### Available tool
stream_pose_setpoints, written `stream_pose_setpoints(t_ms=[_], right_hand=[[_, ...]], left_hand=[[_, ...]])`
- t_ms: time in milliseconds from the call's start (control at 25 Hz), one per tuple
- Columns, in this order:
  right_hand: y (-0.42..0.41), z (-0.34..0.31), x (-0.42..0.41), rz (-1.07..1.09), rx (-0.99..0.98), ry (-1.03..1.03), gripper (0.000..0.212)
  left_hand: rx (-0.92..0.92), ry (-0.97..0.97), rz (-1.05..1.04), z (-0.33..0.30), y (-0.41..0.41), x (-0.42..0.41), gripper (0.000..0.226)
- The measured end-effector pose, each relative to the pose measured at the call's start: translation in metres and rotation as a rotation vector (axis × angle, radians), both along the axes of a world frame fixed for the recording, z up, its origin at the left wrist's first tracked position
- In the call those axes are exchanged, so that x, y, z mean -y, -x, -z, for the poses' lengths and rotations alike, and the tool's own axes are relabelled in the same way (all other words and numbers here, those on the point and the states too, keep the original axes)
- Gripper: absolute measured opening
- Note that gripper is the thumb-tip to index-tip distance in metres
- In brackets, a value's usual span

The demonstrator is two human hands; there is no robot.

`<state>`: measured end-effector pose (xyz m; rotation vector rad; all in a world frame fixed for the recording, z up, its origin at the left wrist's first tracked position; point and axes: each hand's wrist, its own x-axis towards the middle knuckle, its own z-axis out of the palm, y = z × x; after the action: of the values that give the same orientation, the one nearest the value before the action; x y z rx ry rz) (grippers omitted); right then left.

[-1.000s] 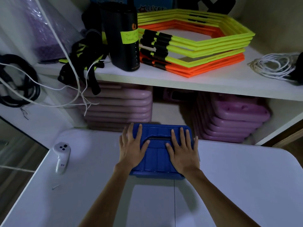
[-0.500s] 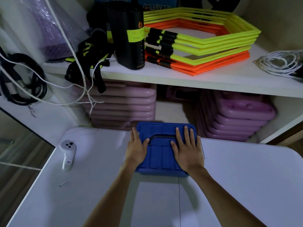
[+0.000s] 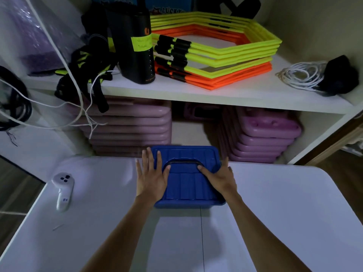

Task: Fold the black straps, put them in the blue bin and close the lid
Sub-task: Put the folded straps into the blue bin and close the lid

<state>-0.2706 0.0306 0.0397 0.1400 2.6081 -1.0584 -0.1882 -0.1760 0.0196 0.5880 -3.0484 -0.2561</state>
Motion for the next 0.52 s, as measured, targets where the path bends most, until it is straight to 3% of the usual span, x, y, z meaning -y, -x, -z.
stream_pose_setpoints(t_ms=[80, 240, 440, 520], right_hand=[[-0.002, -0.005, 0.006, 0.023, -0.062, 0.010, 0.098], [-0.012, -0.009, 0.025, -0.036, -0.247, -0.255, 0.076], [-0.021, 0.007, 0.025, -0.303, -0.431, -0.403, 0.063], [-0.023, 0.014, 0.020, -0.417, -0.432, -0.492, 0.080]], left_hand=[[0.002, -0.021, -0.001, 0.000, -0.001, 0.001, 0.079], [-0.006, -0.026, 0.011, 0.000, 0.000, 0.001, 0.081], [-0.018, -0.053, 0.031, 0.000, 0.000, 0.003, 0.080], [-0.015, -0.031, 0.057, 0.000, 0.002, 0.004, 0.084]])
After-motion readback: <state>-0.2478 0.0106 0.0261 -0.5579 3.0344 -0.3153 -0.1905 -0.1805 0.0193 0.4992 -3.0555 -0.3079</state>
